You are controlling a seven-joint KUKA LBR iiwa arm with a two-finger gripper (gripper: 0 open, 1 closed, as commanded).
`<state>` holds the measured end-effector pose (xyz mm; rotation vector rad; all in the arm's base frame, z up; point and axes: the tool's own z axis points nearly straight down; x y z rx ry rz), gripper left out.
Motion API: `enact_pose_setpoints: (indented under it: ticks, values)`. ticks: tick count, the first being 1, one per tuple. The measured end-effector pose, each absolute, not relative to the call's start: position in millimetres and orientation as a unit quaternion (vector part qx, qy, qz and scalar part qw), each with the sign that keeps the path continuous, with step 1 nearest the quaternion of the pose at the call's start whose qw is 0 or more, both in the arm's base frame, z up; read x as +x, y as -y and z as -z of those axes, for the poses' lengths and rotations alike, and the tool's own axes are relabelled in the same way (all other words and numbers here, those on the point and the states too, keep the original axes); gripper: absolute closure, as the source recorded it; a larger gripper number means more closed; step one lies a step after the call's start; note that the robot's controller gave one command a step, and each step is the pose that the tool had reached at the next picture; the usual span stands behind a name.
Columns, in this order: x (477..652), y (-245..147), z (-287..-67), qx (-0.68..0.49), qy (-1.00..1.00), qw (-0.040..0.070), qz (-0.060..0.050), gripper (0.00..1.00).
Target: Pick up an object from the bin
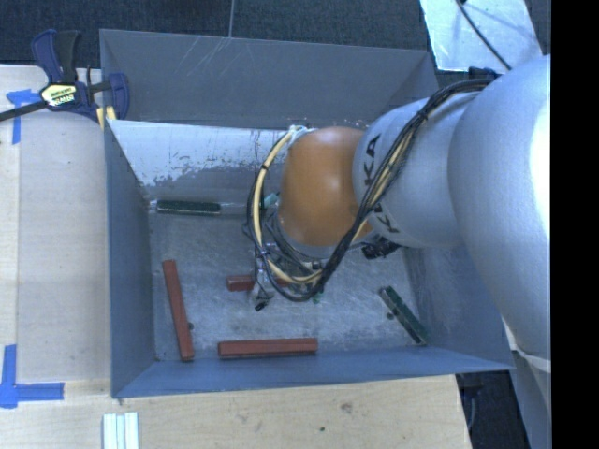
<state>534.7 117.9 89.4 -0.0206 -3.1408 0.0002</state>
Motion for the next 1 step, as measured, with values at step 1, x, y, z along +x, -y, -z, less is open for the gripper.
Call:
enact_pose_setpoints:
  ticks: [1]
  values:
    - [540.0,-80.7,-220.2,0.266,0.964,-0.004,-0.001,1.00]
